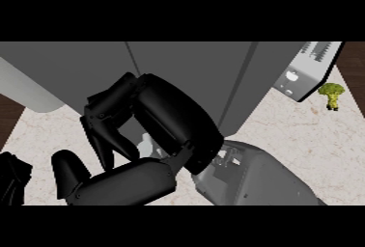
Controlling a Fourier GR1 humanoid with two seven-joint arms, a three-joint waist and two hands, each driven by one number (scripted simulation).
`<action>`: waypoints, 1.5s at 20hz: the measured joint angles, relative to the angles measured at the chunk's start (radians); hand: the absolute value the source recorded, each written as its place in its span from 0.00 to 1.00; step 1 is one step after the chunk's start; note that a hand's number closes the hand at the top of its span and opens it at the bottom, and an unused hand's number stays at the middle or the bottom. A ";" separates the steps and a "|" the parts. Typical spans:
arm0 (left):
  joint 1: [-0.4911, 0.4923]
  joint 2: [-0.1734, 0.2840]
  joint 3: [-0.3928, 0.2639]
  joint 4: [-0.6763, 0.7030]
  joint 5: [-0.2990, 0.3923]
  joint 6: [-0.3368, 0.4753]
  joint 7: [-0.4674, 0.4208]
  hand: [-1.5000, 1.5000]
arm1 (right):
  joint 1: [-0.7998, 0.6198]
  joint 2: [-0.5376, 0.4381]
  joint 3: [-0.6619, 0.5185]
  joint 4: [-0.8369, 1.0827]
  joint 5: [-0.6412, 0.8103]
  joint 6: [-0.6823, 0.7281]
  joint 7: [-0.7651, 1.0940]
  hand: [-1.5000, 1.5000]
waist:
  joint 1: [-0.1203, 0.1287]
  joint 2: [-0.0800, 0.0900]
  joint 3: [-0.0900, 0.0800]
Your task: Pick up the wine, place it into the cabinet and close the cabinet
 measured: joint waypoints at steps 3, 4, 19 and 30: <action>0.008 -0.004 0.015 -0.018 -0.003 -0.008 0.011 1.00 | -0.002 0.001 -0.018 0.076 -0.030 0.003 -0.045 1.00 | -0.001 0.000 0.000; -0.003 -0.011 0.011 -0.018 -0.008 0.001 0.022 1.00 | -0.005 0.001 -0.030 0.104 -0.041 0.013 -0.058 1.00 | -0.002 0.000 0.000; -0.006 -0.042 0.051 -0.010 -0.028 -0.050 0.043 1.00 | -0.040 -0.003 -0.147 0.392 -0.057 0.200 -0.236 1.00 | 0.006 -0.022 -0.010; -0.022 -0.054 0.044 -0.004 -0.046 -0.055 0.042 1.00 | -0.061 -0.036 -0.174 0.488 -0.066 0.362 -0.310 1.00 | 0.024 -0.037 -0.018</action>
